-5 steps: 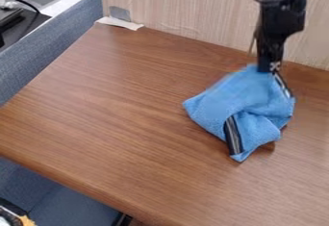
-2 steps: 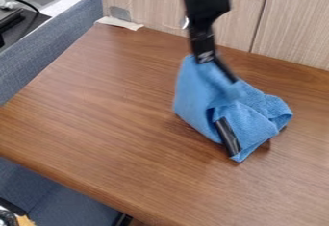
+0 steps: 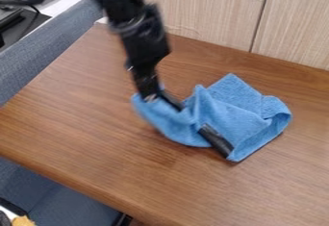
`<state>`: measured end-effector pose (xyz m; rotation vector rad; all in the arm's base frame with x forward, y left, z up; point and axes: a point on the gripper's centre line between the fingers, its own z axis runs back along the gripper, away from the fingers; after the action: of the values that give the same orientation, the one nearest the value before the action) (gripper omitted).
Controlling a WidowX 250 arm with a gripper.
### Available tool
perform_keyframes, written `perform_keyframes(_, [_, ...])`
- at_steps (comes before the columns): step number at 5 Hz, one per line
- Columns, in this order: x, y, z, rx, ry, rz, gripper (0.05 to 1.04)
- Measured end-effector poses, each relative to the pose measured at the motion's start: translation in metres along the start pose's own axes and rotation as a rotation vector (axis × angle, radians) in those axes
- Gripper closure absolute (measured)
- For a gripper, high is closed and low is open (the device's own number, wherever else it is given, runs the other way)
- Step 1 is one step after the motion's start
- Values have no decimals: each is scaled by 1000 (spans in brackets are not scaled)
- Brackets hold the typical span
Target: Unfold the cloth from top right to bottom left
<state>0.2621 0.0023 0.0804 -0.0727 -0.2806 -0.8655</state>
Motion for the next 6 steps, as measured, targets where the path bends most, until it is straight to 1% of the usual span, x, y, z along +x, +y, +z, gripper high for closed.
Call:
perform_keyframes(1, [-19, -5, -6, 63, 10, 38, 1030])
perform_keyframes(2, [-31, -6, -16, 64, 43, 76, 1030])
perform_keyframes(3, [-42, -5, -30, 41, 97, 124, 1004])
perform_keyframes(4, [-46, -2, -32, 19, 159, 165, 853])
perform_keyframes(5, [-46, -3, -30, 13, 162, 168, 593])
perform_keyframes(6, [-40, 0, -16, 37, 148, 148, 285])
